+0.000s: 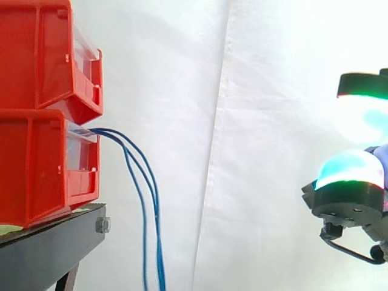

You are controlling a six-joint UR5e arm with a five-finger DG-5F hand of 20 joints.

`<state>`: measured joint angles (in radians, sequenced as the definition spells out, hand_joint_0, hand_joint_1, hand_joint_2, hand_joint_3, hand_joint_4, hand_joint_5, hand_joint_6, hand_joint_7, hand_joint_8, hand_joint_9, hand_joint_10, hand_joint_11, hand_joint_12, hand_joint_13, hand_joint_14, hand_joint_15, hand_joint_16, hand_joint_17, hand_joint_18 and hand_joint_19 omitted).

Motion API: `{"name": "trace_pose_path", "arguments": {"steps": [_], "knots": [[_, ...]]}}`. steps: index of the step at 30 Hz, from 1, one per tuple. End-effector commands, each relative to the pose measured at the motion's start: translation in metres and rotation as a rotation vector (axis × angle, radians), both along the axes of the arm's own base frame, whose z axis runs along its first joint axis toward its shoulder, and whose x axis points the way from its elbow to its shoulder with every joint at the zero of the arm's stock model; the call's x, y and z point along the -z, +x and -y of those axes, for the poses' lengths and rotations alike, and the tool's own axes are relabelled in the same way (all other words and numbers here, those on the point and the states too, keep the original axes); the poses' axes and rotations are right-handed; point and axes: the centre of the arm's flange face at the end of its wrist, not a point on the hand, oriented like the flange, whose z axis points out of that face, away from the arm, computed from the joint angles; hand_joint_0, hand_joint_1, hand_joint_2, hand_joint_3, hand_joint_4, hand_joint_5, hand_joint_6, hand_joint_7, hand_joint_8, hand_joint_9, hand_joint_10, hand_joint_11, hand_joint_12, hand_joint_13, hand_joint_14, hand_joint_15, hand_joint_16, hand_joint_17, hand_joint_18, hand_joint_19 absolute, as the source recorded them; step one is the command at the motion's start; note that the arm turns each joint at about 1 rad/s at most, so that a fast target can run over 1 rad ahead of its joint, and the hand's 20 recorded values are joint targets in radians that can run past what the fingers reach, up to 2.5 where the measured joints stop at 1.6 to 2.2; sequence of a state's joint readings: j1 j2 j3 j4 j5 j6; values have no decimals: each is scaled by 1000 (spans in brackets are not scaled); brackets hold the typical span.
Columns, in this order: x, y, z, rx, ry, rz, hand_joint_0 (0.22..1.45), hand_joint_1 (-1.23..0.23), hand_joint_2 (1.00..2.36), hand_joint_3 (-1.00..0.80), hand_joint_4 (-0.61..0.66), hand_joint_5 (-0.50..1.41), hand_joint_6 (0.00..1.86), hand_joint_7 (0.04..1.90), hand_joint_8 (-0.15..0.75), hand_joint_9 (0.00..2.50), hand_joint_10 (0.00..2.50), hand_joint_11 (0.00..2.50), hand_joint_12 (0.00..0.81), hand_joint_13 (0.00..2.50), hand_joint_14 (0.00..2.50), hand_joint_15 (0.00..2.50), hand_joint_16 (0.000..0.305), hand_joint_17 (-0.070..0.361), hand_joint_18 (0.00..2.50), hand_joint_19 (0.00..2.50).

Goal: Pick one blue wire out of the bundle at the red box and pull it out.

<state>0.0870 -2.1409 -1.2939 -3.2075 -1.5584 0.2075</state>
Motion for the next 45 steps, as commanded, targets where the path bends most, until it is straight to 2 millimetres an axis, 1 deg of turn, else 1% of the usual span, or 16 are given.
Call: {"name": "trace_pose_path", "arguments": {"steps": [1,5,6,9,11,13,15,17,21,28,31,32,36,40,41,45], "knots": [[0,0,-4,-15,31,-1,512,-624,1000,-500,134,-195,890,796,333,976,11,825,438,902,19,615,56,126,771,574],[6,-3,-4,-16,32,-12,504,-608,1000,-500,161,-182,813,764,336,973,12,809,442,889,20,616,57,128,745,576],[12,-5,-3,-16,30,-18,503,-607,1000,-500,158,-179,800,770,337,971,9,807,447,889,20,618,57,128,744,568],[22,-7,-3,-17,27,1,500,-602,1000,-500,174,-158,710,861,337,955,12,771,445,884,20,611,58,130,732,567],[30,-2,-3,-11,8,70,496,-598,1000,-500,188,-147,650,944,336,951,10,749,443,873,20,606,58,131,723,567],[36,0,-3,-4,-6,101,495,-594,1000,-500,208,-141,627,959,335,948,12,737,441,870,19,610,58,131,718,566],[51,16,-6,30,-54,201,493,-591,1000,-500,214,-136,606,988,334,945,12,730,443,867,20,607,59,132,708,561],[60,25,-7,48,-79,243,491,-591,1000,-500,224,-126,564,1071,338,942,12,723,443,862,20,596,59,133,702,560],[75,39,-11,71,-121,310,491,-589,1000,-500,224,-123,548,1100,338,943,12,723,444,860,20,600,59,133,691,562],[85,44,-11,129,-216,315,492,-589,1000,-500,220,-120,540,1121,339,949,13,719,445,861,18,605,59,133,680,562],[97,50,-12,136,-247,314,492,-589,1000,-500,224,-120,540,1123,337,952,12,725,443,860,20,601,59,133,679,555],[99,53,-13,139,-251,320,493,-586,1000,-500,229,-119,539,1125,339,951,13,722,444,861,18,599,59,132,677,557],[125,99,-24,138,-256,380,493,-585,1000,-500,222,-116,540,1127,340,966,13,733,444,862,20,606,59,132,676,556],[147,138,-28,144,-249,416,493,-584,1000,-500,223,-116,541,1124,340,967,14,731,444,865,18,605,59,133,674,556],[152,143,-27,145,-248,423,493,-585,1000,-500,216,-117,541,1129,340,967,11,730,445,866,21,605,59,133,673,565],[159,140,-23,150,-262,420,494,-583,1000,-500,221,-116,543,1122,341,972,13,748,442,867,19,607,59,133,672,559]]}}
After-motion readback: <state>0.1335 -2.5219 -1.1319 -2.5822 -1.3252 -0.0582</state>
